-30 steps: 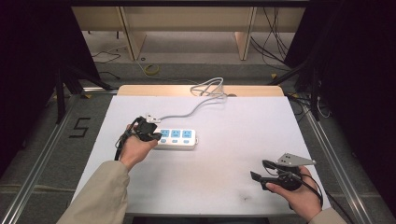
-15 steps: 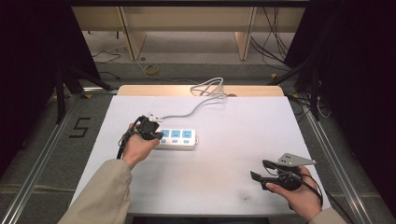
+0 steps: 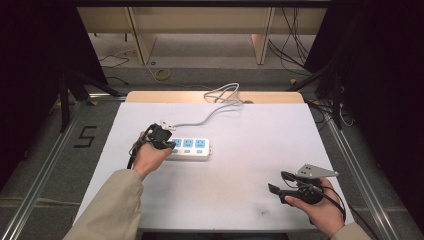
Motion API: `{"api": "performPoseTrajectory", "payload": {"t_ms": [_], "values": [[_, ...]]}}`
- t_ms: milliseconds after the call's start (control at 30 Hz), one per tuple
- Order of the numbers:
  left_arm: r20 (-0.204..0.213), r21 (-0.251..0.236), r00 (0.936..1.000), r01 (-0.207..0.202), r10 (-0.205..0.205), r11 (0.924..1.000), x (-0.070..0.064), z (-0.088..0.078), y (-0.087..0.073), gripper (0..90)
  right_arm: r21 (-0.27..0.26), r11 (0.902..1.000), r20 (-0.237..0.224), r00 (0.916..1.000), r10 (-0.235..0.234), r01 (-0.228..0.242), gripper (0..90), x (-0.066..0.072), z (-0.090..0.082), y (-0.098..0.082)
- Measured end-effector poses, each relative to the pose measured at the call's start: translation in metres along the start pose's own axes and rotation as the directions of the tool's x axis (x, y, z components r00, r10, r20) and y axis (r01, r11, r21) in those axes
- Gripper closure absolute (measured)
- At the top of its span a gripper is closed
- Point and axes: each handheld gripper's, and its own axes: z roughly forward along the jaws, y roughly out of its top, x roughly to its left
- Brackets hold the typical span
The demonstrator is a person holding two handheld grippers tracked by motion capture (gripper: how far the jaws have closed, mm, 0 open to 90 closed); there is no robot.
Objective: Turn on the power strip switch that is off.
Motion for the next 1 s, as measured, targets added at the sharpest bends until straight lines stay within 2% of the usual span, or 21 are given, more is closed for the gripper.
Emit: {"api": "performPoseTrajectory", "payload": {"t_ms": [1000], "values": [[0.008, 0.026, 1.0, 0.002, -0.002, 0.9997, 0.0, 0.011, 0.003, 89.9, 0.003, 1.0, -0.004, 1.0, -0.002, 0.002, 30.9, 0.0, 0.0, 0.0]]}}
